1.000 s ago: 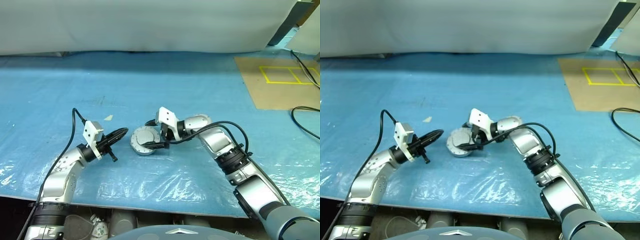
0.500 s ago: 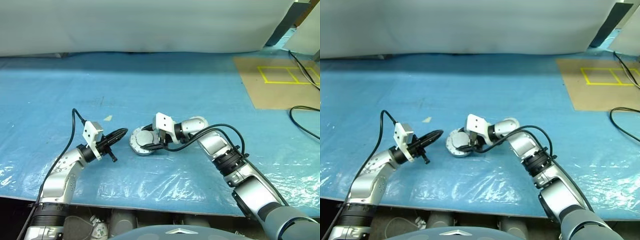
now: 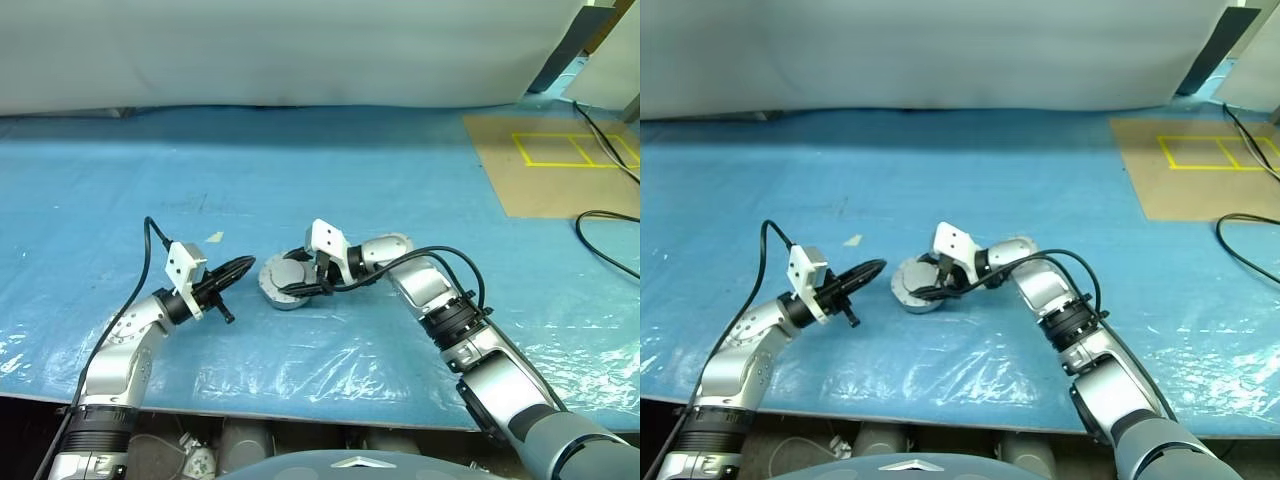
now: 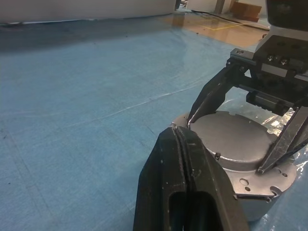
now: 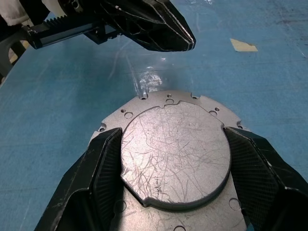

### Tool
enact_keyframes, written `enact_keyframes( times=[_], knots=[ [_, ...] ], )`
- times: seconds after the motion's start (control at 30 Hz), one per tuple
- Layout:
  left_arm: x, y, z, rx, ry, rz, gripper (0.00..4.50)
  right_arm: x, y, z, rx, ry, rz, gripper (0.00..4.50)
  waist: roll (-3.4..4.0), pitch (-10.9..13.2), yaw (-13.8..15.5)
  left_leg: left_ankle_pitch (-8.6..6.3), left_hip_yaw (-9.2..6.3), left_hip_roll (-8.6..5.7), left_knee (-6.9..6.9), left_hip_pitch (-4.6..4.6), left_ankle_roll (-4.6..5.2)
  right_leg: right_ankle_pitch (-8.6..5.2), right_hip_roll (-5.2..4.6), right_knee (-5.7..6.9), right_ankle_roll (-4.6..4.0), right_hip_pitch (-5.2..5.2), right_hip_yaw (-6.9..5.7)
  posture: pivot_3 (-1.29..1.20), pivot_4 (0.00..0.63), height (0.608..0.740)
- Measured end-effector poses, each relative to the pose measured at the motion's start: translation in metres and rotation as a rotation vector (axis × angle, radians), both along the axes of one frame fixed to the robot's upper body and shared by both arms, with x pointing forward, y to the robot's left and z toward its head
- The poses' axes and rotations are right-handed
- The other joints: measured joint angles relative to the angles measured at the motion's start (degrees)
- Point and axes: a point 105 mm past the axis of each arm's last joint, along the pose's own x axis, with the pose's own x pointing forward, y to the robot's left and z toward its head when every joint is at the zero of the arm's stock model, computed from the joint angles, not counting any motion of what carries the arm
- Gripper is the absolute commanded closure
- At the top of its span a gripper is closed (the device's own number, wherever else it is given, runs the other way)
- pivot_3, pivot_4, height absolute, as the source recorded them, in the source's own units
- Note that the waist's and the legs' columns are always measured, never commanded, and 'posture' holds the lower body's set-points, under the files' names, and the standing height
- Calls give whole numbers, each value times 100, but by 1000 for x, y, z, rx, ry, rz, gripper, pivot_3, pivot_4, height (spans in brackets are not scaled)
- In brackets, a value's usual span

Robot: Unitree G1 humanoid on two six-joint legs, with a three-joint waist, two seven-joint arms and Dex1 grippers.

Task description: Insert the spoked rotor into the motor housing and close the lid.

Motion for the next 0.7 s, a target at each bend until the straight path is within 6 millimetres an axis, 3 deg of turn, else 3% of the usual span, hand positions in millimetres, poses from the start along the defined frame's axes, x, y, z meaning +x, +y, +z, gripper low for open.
enact_keyframes(
  times=[0.27, 0.7],
  knots=[
    [1, -1, 1, 6, -5, -1, 4500, 2, 3, 1, 15, 41, -26, 1517, 0, 0, -23, 0, 0, 0, 0, 1, 0, -8, -1, 0, -13, 0, 0, 0, 150, 740],
    [1, -2, 0, 6, -5, -1, 4500, 3, 7, -10, -20, -66, 13, 1517, 0, 0, -50, -5, 2, 12, -1, 55, 8, -2, -4, 0, -26, 36, 9, 0, 150, 740]
  ],
)
